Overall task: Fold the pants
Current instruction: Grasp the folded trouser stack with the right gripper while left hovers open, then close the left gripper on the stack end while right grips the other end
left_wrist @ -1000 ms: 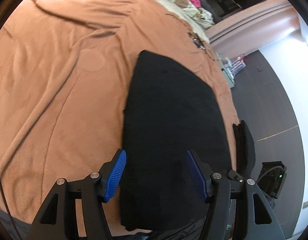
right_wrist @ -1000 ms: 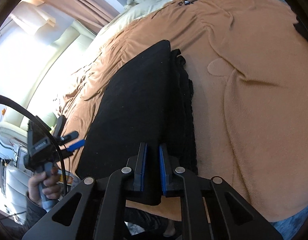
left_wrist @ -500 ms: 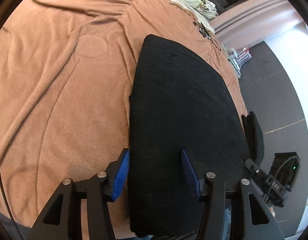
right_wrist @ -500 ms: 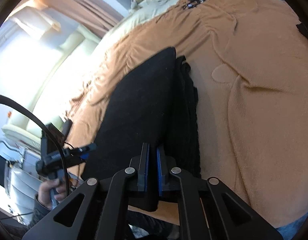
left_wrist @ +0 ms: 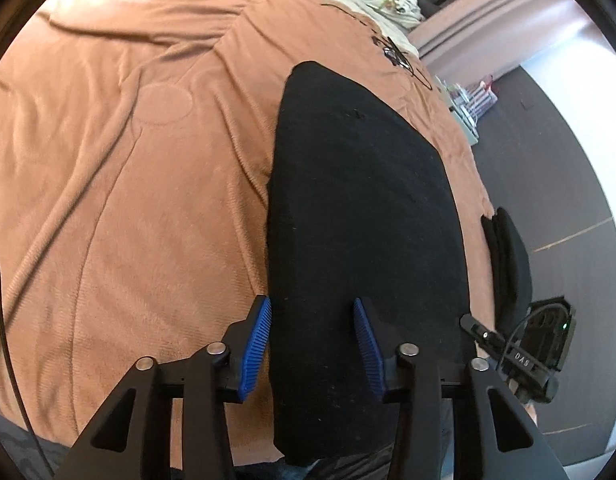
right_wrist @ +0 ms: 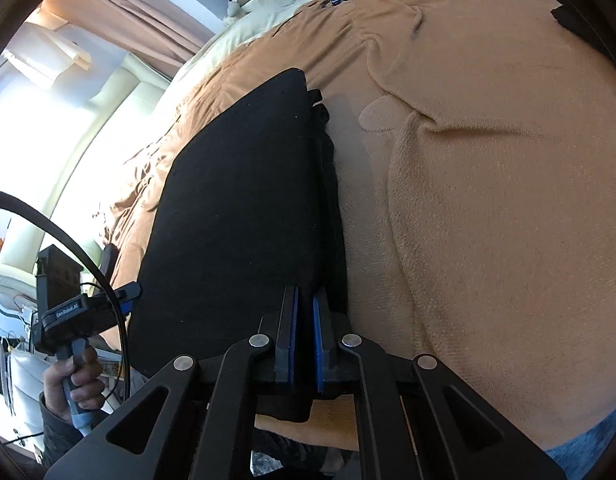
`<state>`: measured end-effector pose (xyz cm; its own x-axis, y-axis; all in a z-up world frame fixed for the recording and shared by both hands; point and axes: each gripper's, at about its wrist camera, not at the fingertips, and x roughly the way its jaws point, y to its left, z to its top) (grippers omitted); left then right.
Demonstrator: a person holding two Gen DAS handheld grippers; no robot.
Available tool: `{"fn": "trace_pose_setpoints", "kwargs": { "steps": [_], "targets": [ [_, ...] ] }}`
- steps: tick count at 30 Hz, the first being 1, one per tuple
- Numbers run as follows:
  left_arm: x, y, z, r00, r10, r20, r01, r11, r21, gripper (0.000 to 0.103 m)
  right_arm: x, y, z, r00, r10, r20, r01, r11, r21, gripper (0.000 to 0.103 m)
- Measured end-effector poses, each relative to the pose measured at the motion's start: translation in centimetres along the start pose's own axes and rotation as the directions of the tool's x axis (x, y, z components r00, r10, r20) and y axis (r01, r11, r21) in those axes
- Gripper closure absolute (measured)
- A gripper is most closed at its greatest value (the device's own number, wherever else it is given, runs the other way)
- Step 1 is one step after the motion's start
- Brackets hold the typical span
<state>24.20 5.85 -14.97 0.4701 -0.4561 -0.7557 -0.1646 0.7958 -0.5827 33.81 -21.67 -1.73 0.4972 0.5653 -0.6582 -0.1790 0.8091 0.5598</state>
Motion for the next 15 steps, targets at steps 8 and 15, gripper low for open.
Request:
{"fn": "trace_pose_setpoints", "kwargs": {
  "steps": [8, 15],
  "targets": [
    [0.7, 1.7, -0.2, 0.999, -0.036, 0.003, 0.036, 0.997, -0.066, 0.043, -1.8, 1.0, 1.3, 0.999, 0.018, 0.031, -0.017, 0.999, -0.028, 0.069],
    [1.3, 2.3, -0.8, 0.996, -0.084, -0.014, 0.083, 0.993, -0.082, 0.038, 0.2, 0.2, 0.9, 1.000, 0.016, 0.004, -0.016, 1.000, 0.000, 0.045]
  ]
}}
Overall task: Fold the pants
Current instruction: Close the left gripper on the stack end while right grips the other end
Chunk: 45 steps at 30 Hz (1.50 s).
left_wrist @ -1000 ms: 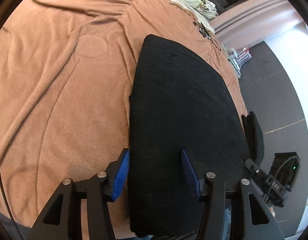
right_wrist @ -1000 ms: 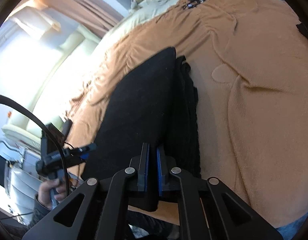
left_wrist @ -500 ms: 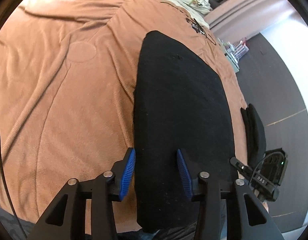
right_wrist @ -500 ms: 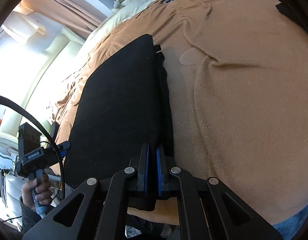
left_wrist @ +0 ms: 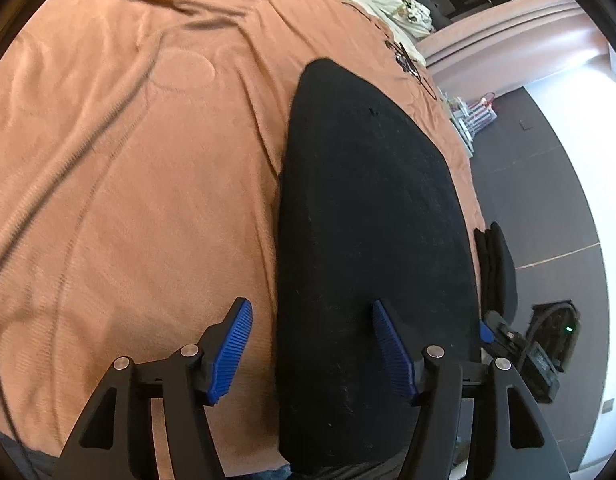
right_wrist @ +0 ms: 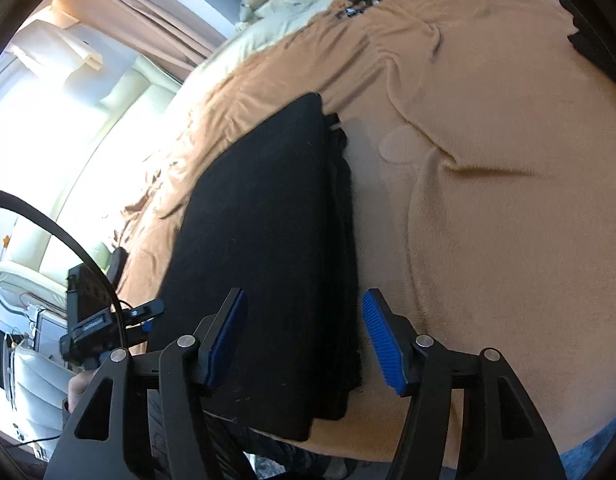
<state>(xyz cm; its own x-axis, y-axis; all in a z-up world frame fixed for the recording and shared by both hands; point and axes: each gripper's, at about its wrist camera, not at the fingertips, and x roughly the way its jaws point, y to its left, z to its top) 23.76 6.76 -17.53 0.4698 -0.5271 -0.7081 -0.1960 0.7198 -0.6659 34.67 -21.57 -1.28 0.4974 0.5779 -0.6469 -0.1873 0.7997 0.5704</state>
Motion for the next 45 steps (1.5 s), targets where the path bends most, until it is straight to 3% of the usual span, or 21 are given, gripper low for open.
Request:
{"fn": "trace_pose_setpoints", "kwargs": {
  "steps": [2, 3, 5, 9, 18, 35, 38, 41, 43, 45],
  "targets": [
    [0.3, 0.1, -0.4, 1.000, -0.024, -0.017, 0.024, 1.000, -0.009, 0.038, 1.0, -0.2, -0.2, 0.999, 0.003, -0.033, -0.002, 1.000, 0.016, 0.046],
    [0.4, 0.1, -0.6, 0.999, -0.030, -0.020, 0.030, 0.999, -0.011, 0.040, 1.5, -0.3, -0.5, 0.999, 0.017, -0.051, -0.016, 1.000, 0.024, 0.055],
    [0.3, -0.2, -0.7, 0.999, -0.039, -0.015, 0.039, 0.999, -0.004, 0.052, 2.1, -0.2, -0.8, 0.997, 0.024, -0.066, -0.022, 0.999, 0.037, 0.058],
    [-0.8, -0.8, -0.7, 1.000, -0.013, 0.003, 0.013, 0.999, 0.035, 0.064, 1.9, 0.6, -0.7, 0.998, 0.030, -0.064, -0.028, 0.999, 0.025, 0.063],
    [-2.9, -1.6, -0.6, 0.999, 0.020, 0.028, -0.022, 0.997, 0.079, 0.070, 2.1, 1.3, -1.5, 0.996, 0.055, -0.076, -0.053, 0.998, 0.026, 0.066],
    [-6.3, 0.9, -2.4, 0.996, 0.072, 0.046, -0.075, 0.996, 0.056, 0.070, 5.2, 2.6, -3.1, 0.984, 0.103, -0.147, -0.106, 0.994, -0.010, 0.066],
    [-5.8, 1.7, -2.4, 0.997, 0.071, 0.023, -0.072, 0.997, 0.035, 0.064, 5.4, 2.6, -2.1, 0.984, 0.081, -0.160, -0.084, 0.996, -0.011, 0.065],
    [-5.6, 2.4, -2.0, 0.997, 0.077, 0.015, -0.078, 0.997, 0.017, 0.059, 5.3, 3.4, -0.8, 0.988, 0.040, -0.149, -0.049, 0.997, -0.058, 0.058],
    [-5.7, 2.8, -1.6, 0.997, 0.071, 0.020, -0.071, 0.997, 0.010, 0.054, 5.3, 3.5, 0.3, 0.991, 0.033, -0.128, -0.042, 0.997, -0.068, 0.045],
    [-5.9, 3.2, -1.0, 0.997, 0.062, 0.035, -0.062, 0.998, -0.001, 0.044, 5.6, 3.3, 1.3, 0.992, 0.032, -0.118, -0.040, 0.997, -0.060, 0.041]
  ]
}}
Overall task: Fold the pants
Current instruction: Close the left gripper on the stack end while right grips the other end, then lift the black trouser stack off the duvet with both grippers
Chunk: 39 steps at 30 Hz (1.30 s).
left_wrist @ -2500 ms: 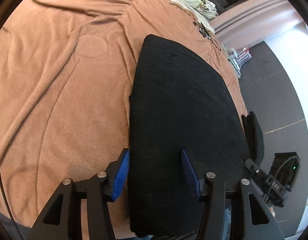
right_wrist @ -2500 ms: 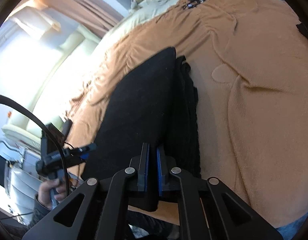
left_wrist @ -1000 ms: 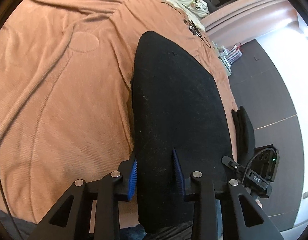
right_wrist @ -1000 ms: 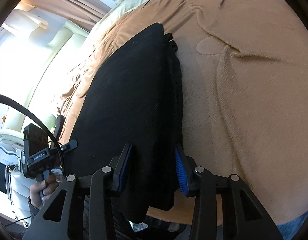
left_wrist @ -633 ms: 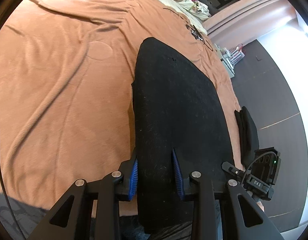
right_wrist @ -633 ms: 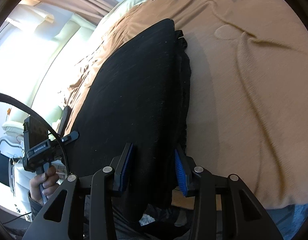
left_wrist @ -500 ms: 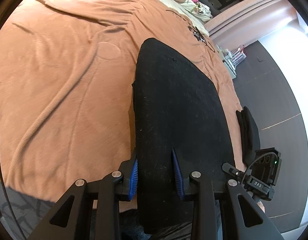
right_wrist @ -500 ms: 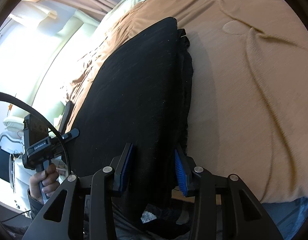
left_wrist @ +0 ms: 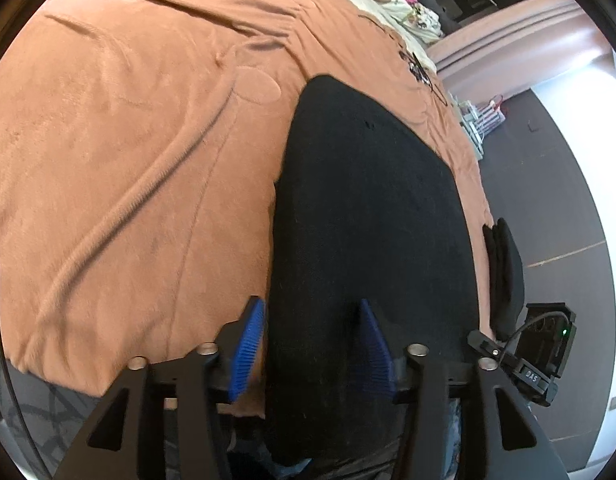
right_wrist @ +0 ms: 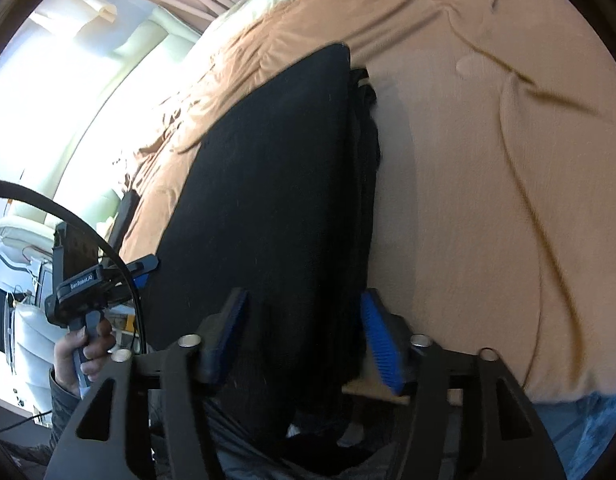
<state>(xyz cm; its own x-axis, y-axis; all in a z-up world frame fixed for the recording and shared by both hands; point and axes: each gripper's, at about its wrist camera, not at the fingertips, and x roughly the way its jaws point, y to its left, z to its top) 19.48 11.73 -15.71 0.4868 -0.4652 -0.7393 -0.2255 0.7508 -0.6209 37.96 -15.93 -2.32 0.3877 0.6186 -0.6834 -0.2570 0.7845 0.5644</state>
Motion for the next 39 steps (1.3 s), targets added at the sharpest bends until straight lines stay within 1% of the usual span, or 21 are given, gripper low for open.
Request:
{"fn": "trace_pose_setpoints", "kwargs": {
  "steps": [2, 5, 9, 12, 22, 29, 33, 35, 36, 37, 38, 39],
  "targets": [
    [-0.2, 0.3, 0.6, 1.000, -0.006, 0.016, 0.006, 1.000, -0.004, 0.041, 0.4, -0.6, 1.0, 1.000, 0.003, 0.005, -0.003, 1.000, 0.019, 0.041],
    [0.0, 0.7, 1.4, 1.000, -0.020, 0.015, 0.020, 1.000, -0.006, 0.041, 1.3, -1.6, 2.2, 1.000, 0.010, 0.012, -0.011, 0.998, 0.060, 0.041],
    [1.0, 0.9, 2.6, 0.999, -0.038, 0.001, 0.038, 0.999, -0.001, 0.041, 3.1, -2.4, 2.7, 0.999, 0.046, 0.008, -0.046, 0.993, 0.108, 0.040],
    [1.8, 0.8, 3.3, 0.999, -0.051, -0.018, 0.051, 0.999, 0.007, 0.041, 4.3, -2.7, 2.2, 0.998, 0.070, 0.005, -0.070, 0.990, 0.126, 0.038],
    [4.2, 0.8, 5.7, 0.996, -0.079, -0.052, 0.080, 0.997, 0.008, 0.041, 6.6, -4.5, 4.2, 0.990, 0.144, -0.012, -0.140, 0.978, 0.152, 0.038],
    [5.8, 0.7, 6.8, 0.992, -0.101, -0.078, 0.102, 0.995, 0.004, 0.043, 8.2, -5.8, 5.4, 0.976, 0.215, -0.026, -0.207, 0.962, 0.180, 0.038],
    [6.2, 0.6, 7.1, 0.991, -0.109, -0.083, 0.110, 0.994, 0.009, 0.046, 9.0, -6.1, 5.9, 0.971, 0.236, -0.038, -0.226, 0.957, 0.180, 0.038],
    [6.1, 0.4, 7.2, 0.991, -0.105, -0.078, 0.106, 0.994, 0.017, 0.048, 9.0, -6.2, 6.0, 0.971, 0.238, -0.038, -0.228, 0.958, 0.171, 0.043],
    [5.9, 0.1, 7.1, 0.992, -0.099, -0.073, 0.101, 0.995, 0.027, 0.051, 8.8, -6.1, 5.8, 0.971, 0.237, -0.037, -0.228, 0.960, 0.163, 0.046],
    [5.8, -0.1, 7.0, 0.993, -0.096, -0.068, 0.098, 0.995, 0.034, 0.052, 8.6, -6.1, 5.6, 0.970, 0.240, -0.035, -0.232, 0.960, 0.157, 0.052],
    [5.6, -0.3, 7.0, 0.994, -0.093, -0.062, 0.096, 0.994, 0.042, 0.055, 8.3, -6.1, 5.4, 0.968, 0.249, -0.030, -0.242, 0.959, 0.149, 0.054],
    [5.2, -0.6, 6.9, 0.995, -0.090, -0.054, 0.093, 0.994, 0.055, 0.058, 8.2, -6.0, 5.4, 0.967, 0.252, -0.025, -0.246, 0.959, 0.143, 0.059]
  ]
}}
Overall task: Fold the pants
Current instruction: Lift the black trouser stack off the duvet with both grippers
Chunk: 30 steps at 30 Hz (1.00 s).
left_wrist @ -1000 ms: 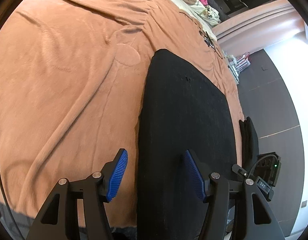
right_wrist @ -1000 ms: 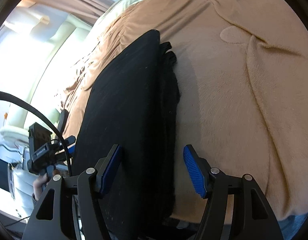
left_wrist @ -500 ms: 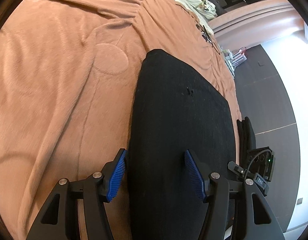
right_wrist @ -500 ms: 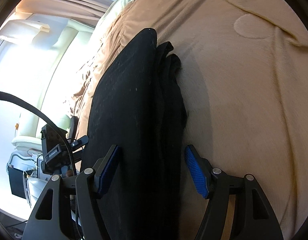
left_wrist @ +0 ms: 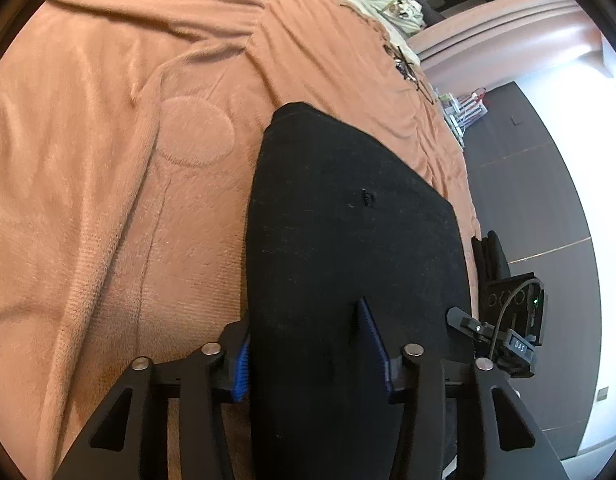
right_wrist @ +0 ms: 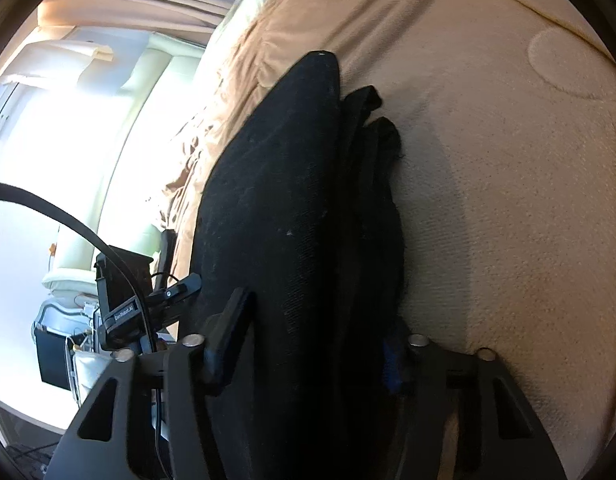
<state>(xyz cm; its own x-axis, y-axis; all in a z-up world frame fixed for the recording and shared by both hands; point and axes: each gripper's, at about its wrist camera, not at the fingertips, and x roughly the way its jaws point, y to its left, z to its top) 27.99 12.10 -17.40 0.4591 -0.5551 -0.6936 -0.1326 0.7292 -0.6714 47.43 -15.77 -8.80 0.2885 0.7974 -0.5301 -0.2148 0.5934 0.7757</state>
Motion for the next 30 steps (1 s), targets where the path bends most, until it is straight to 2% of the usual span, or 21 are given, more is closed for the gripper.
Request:
{"fn": "trace_pose_setpoints", "kwargs": {
  "steps": [3, 7, 19, 30],
  "targets": [
    [-1.1, -1.0, -0.4, 1.000, 0.002, 0.023, -0.003, 0.999, 0.032, 0.063, -0.5, 0.7, -0.4, 1.000, 0.001, 0.019, 0.000, 1.000, -0.031, 0.069],
    [-2.3, -2.0, -0.7, 0.999, -0.007, 0.049, 0.005, 0.998, 0.055, 0.066, -1.4, 1.8, -1.1, 0.999, 0.005, 0.044, -0.002, 0.997, -0.079, 0.073],
    [-6.1, -4.9, -2.8, 0.992, -0.050, 0.117, 0.037, 0.993, 0.109, 0.067, -3.1, 4.5, -3.7, 0.993, 0.000, 0.120, 0.019, 0.986, -0.163, 0.074],
    [-9.8, -7.9, -6.0, 0.980, -0.107, 0.165, 0.078, 0.982, 0.172, 0.067, -4.7, 6.7, -6.3, 0.981, -0.006, 0.194, 0.054, 0.969, -0.243, 0.074]
  ]
}}
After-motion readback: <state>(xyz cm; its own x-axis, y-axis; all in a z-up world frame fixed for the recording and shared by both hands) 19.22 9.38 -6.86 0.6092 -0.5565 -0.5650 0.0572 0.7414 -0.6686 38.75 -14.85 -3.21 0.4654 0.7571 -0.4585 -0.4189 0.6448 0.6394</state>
